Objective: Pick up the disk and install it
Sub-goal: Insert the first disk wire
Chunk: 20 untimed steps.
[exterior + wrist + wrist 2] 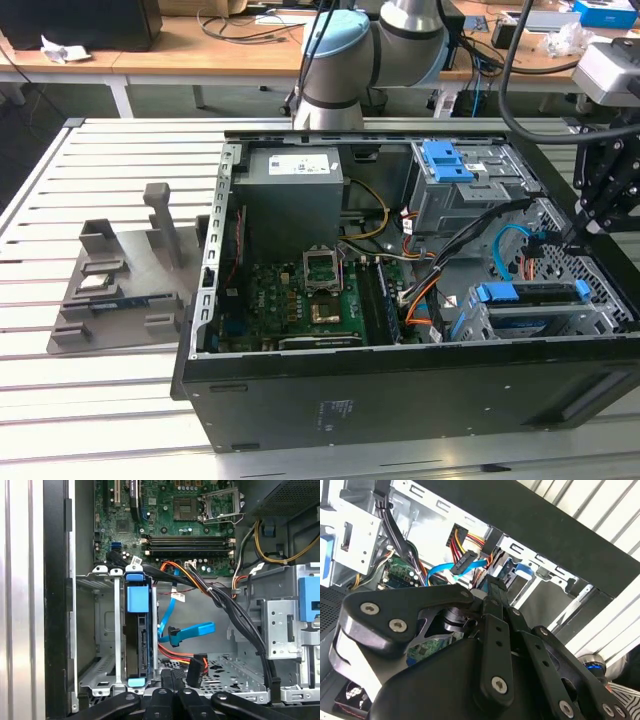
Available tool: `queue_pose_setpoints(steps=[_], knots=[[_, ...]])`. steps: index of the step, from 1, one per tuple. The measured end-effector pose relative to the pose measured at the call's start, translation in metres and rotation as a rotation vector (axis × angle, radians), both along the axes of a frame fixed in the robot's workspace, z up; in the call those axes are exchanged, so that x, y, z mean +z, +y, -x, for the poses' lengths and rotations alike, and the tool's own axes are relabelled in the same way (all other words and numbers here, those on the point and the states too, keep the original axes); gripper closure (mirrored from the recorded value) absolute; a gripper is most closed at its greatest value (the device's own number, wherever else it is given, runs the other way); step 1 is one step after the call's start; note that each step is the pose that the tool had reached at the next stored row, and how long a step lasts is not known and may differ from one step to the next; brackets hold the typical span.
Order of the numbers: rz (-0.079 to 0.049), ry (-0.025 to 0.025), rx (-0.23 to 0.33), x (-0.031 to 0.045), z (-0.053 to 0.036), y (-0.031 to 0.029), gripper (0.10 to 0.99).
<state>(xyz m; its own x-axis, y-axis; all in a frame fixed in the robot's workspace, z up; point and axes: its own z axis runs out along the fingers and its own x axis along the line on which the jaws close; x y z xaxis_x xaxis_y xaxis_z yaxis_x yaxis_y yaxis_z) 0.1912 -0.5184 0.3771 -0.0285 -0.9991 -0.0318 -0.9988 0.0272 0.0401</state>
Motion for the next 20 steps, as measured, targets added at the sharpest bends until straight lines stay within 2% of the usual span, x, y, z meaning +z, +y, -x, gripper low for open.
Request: queue_pose_setpoints(steps=[5,6,7,11,12,13,15,17,20], knots=[[0.000,0.0000,0.000,0.0000,0.0000,0.0005,0.973],[0.000,0.0000,0.000,0.0000,0.0000,0.0005,0.918],[0.000,0.0000,0.000,0.0000,0.0000,0.0006,0.918],[0.000,0.0001,0.000,0.0000,0.0000,0.0009,0.671],[0.000,0.0000,0.000,0.0000,0.0000,0.0010,0.671],[0.001,0.0000,0.000,-0.0003,0.0000,0.0012,0.604],[0.001,0.0001,0.000,-0.0038,-0.0001,0.0081,0.604],[0.002,0.0000,0.000,-0.0086,0.0001,0.0185,0.604],[0.005,0.0000,0.000,-0.0147,0.0001,0.0242,0.604]])
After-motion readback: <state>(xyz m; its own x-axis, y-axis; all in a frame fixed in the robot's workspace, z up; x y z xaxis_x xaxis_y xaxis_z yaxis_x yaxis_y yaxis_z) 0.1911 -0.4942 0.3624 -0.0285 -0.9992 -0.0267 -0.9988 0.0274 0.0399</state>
